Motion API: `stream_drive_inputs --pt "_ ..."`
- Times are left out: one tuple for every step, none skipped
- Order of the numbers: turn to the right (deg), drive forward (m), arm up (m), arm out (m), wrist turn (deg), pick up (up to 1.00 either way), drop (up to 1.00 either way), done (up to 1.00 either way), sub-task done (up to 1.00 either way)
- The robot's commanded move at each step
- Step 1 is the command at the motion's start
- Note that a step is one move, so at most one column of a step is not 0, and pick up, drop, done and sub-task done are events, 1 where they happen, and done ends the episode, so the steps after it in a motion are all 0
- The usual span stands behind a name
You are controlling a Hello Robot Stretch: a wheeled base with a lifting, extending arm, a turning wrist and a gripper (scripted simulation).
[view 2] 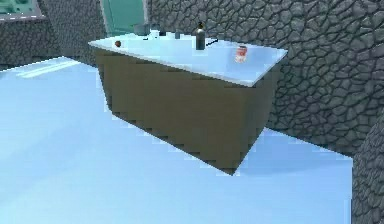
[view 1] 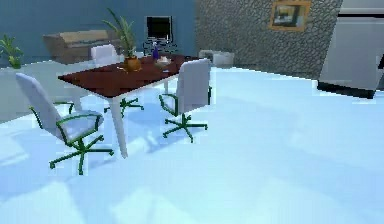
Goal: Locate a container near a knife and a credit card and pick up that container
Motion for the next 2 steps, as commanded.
stream_drive_inputs --pt "0.0 1.00 0.00 0.00 0.0 0.00 0.00 0.00 0.00" --pt "6.0 0.00 0.00 0.00 0.0 0.00 0.00 0.00 0.00"
